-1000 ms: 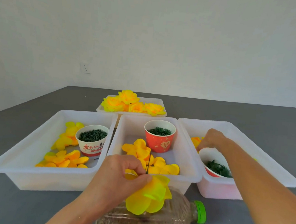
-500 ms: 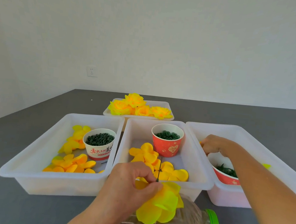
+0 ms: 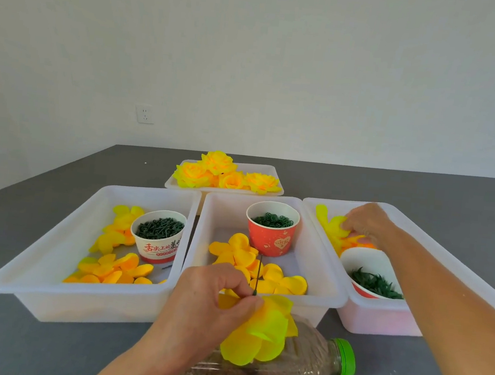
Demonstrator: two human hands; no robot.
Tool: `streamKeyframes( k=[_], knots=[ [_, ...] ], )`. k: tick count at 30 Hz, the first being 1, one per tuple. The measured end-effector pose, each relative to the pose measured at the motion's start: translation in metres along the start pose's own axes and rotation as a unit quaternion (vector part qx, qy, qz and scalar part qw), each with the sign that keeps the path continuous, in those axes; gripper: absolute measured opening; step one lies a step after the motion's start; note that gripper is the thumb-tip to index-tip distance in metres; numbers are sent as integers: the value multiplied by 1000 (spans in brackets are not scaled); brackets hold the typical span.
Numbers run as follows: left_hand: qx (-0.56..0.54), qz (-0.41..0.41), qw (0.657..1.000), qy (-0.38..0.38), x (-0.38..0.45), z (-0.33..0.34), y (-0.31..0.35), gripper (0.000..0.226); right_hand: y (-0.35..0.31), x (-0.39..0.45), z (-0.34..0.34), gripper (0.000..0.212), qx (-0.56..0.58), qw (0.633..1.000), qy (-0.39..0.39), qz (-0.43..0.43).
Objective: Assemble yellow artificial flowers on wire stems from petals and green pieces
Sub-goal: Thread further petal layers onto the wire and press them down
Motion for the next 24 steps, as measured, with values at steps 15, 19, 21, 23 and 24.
streamKeyframes(
  k=[15, 19, 21, 23, 24],
  knots=[
    [15, 12, 1000, 11, -1, 2, -2, 16, -21, -110, -20, 22, 326, 940, -28, -102],
    [20, 11, 1000, 10, 0, 3, -2, 21, -33, -135, -2, 18, 300, 943, -59, -128],
    [22, 12, 1000, 6, -1, 3, -1, 23, -38, -146, 7, 16, 302, 940, -75, -142],
    [23, 13, 1000, 3, -1, 3, -1, 23, -43, -156, 14, 15, 307, 936, -81, -152],
    [25, 12, 1000, 4, -1, 3, -1, 23, -45, -160, 18, 15, 307, 935, -83, -158]
  ],
)
Point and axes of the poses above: each hand's wrist, its own x-axis towards the middle knuckle, its own z-axis out of the palm, y = z × x, the point moved 3 cm from there along x, towards the middle knuckle, and after that the axes turned 5 degrees about -y, right-handed, at the moved point
